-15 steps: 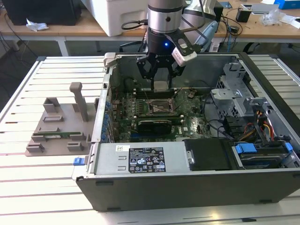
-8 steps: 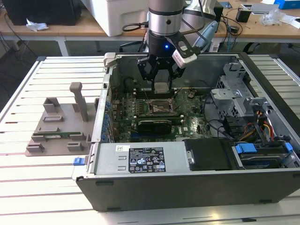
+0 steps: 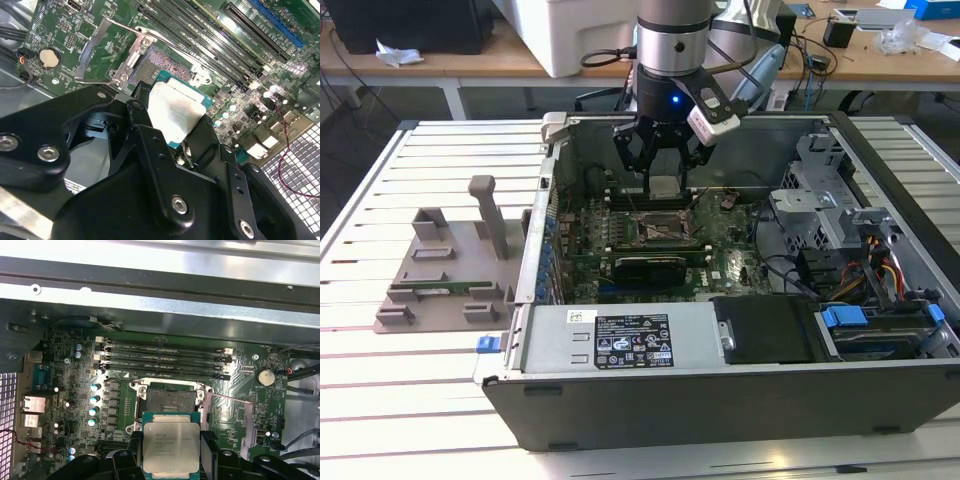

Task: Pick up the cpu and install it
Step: 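Place the cpu into insertion slot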

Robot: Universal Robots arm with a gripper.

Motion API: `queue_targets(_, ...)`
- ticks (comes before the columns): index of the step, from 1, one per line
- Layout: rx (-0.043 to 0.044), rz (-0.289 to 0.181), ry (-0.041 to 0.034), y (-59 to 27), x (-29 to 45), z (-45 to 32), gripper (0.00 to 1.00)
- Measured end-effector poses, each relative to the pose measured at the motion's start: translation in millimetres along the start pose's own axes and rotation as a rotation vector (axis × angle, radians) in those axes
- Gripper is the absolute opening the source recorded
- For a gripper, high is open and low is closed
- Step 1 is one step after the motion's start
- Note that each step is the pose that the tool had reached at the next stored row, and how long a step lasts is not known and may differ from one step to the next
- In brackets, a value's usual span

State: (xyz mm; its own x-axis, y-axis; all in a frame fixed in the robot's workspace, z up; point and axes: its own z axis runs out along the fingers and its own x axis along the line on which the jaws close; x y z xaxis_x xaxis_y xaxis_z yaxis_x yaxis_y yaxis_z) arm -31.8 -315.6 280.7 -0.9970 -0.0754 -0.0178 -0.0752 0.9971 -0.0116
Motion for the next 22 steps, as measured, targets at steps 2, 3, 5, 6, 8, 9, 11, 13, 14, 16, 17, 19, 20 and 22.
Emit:
queue_targets(2,0.0007,0.022,0.0003,0.0,0.0,0.0,0.55)
queue_targets(3,0.0014,0.036,0.0006,0.0,0.0,0.0,0.55)
queue_targets(5,0.0034,0.071,0.0010,0.0,0.0,0.0,0.55)
queue_targets(6,0.0045,0.084,0.0012,0.0,0.0,0.0,0.55)
queue_targets(8,0.0078,0.126,0.0019,0.0,0.0,0.0,0.55)
queue_targets(9,0.0098,0.145,0.0021,0.0,0.0,0.0,0.55)
queue_targets(11,0.0167,0.195,0.0030,0.0,0.0,0.0,0.55)
queue_targets(13,0.0231,0.264,0.0041,0.0,0.0,0.0,0.55)
queue_targets(14,0.0258,0.292,0.0046,0.0,0.0,0.0,0.55)
queue_targets(16,0.0289,0.332,0.0053,0.0,0.0,0.0,0.55)
queue_targets(17,0.0303,0.347,0.0055,0.0,0.0,0.0,0.55)
queue_targets(19,0.0324,0.366,0.0059,0.0,0.0,0.0,0.55)
queue_targets(20,0.0332,0.374,0.0060,0.0,0.0,0.0,0.55)
queue_targets(22,0.0369,0.406,0.0064,0.0,0.0,0.1,0.55)
